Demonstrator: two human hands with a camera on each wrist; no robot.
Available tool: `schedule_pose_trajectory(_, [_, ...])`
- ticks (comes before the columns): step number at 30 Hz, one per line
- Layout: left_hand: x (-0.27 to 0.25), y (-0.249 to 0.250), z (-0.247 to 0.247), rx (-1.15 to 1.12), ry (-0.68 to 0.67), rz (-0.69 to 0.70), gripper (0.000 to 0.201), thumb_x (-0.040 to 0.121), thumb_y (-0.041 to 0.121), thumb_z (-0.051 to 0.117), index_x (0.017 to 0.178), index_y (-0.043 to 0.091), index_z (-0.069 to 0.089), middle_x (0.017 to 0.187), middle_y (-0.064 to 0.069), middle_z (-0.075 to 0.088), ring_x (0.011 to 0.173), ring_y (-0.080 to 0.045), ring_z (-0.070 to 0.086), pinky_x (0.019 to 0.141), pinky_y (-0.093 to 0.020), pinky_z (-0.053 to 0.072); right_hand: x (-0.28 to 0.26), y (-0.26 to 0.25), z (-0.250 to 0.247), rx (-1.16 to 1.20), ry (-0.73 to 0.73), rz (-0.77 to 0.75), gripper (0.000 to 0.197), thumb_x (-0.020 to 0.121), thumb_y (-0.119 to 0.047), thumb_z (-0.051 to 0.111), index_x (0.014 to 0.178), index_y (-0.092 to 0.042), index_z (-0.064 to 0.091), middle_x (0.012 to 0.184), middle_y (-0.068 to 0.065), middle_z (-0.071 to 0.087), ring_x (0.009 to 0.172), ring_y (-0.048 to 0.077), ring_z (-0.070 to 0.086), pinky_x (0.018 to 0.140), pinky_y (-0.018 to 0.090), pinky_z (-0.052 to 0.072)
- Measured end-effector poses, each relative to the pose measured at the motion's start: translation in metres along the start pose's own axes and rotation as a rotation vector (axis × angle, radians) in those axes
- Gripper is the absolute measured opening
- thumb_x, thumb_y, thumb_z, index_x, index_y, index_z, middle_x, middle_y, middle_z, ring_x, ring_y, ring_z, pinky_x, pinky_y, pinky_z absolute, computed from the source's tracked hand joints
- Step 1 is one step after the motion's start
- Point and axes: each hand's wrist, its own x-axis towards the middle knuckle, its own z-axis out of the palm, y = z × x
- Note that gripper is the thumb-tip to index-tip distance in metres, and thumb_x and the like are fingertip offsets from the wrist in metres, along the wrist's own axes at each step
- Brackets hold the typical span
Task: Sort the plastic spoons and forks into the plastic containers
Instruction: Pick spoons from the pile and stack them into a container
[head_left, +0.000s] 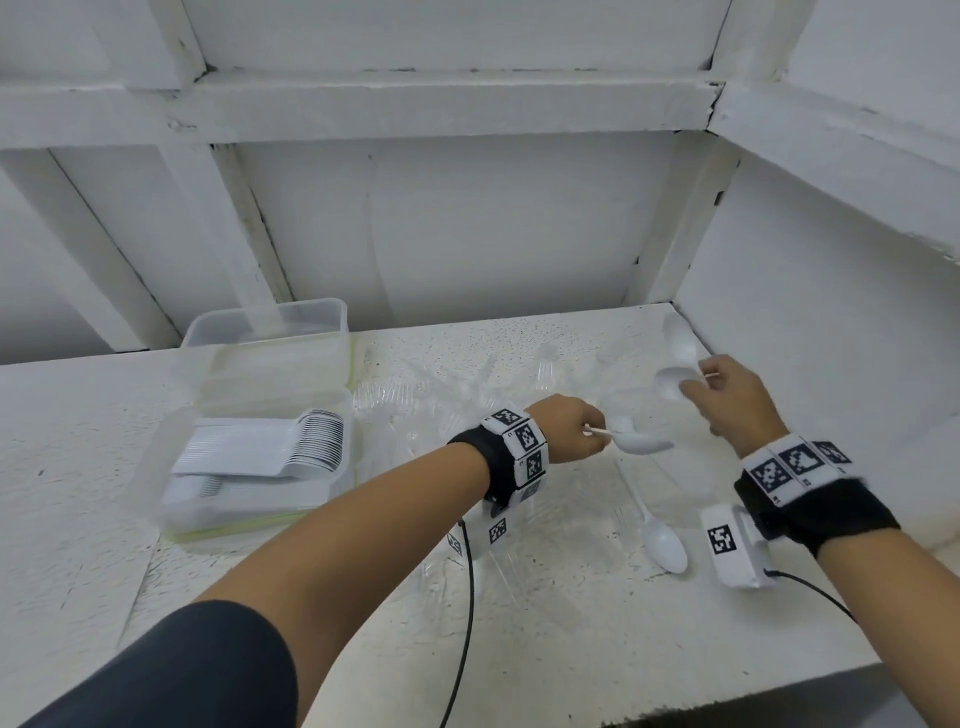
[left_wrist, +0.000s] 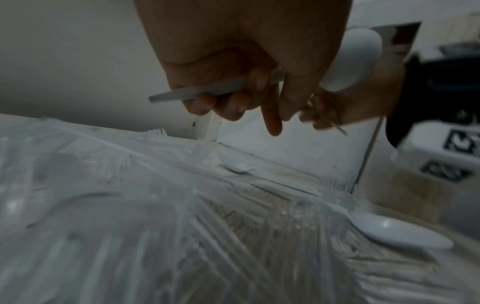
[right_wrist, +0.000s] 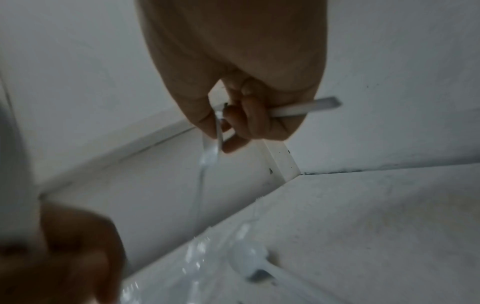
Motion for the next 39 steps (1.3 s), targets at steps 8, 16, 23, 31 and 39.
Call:
schedule_pose_trajectory(8, [0.013, 0.024, 0.015, 0.365, -0.212, 0.179, 0.035, 0.095, 0.027, 0.047, 0.128, 0.022, 0.058, 0.125, -0.007, 0.052, 0.109, -0.025, 0.055, 0.087, -0.034, 0.047, 0.01, -0.03, -0.003, 0.249, 0.086, -0.021, 0.025, 0.083, -0.018, 0.063, 0.067, -0.009, 0.047, 0.061, 0.002, 0.034, 0.058, 0.016, 0.031, 0.057, 0.03, 0.028])
schedule_pose_trajectory(16, [0.027, 0.041, 0.039, 0.628, -0.349, 0.229, 0.036, 0.091, 0.029, 0.056, 0.125, 0.018, 0.054, 0.127, -0.005, 0.048, 0.116, -0.026, 0.049, 0.086, -0.033, 0.04, 0.012, -0.045, 0.0, 0.323, 0.022, -0.023, 0.013, 0.092, -0.012, 0.039, 0.105, -0.013, 0.039, 0.083, -0.003, 0.067, 0.076, 0.007, 0.051, 0.056, 0.024, 0.034])
schedule_pose_trajectory(23, [0.009, 0.037, 0.008, 0.518, -0.076, 0.252, 0.029, 0.095, 0.022, 0.04, 0.12, 0.012, 0.05, 0.109, -0.009, 0.061, 0.099, -0.027, 0.05, 0.074, -0.03, 0.033, 0.013, -0.051, -0.009, 0.156, 0.094, -0.195, 0.009, 0.099, -0.022, 0.034, 0.105, -0.019, 0.04, 0.07, 0.003, 0.053, 0.064, 0.019, 0.053, 0.064, 0.033, 0.046])
schedule_pose_trajectory(31, [-0.045, -0.018, -0.043, -0.023, 0.032, -0.148, 0.026, 0.1, 0.015, 0.029, 0.12, 0.009, 0.046, 0.07, 0.004, 0.046, 0.057, -0.01, 0.041, 0.053, -0.021, 0.033, 0.014, -0.011, 0.02, -0.397, -0.215, 0.054, 0.058, 0.09, -0.037, 0.056, 0.132, -0.002, 0.04, 0.12, 0.016, 0.053, 0.096, 0.027, 0.052, 0.075, 0.031, 0.04])
schedule_pose_trajectory(39, [-0.076, -0.05, -0.041, -0.394, 0.23, -0.334, 0.018, 0.097, 0.014, 0.033, 0.095, 0.014, 0.05, 0.07, 0.003, 0.048, 0.06, -0.01, 0.042, 0.056, -0.021, 0.036, 0.006, 0.033, 0.054, -0.602, -0.289, 0.183, 0.016, 0.083, -0.014, 0.059, 0.098, -0.008, 0.055, 0.07, 0.002, 0.052, 0.067, 0.022, 0.052, 0.051, 0.023, 0.034])
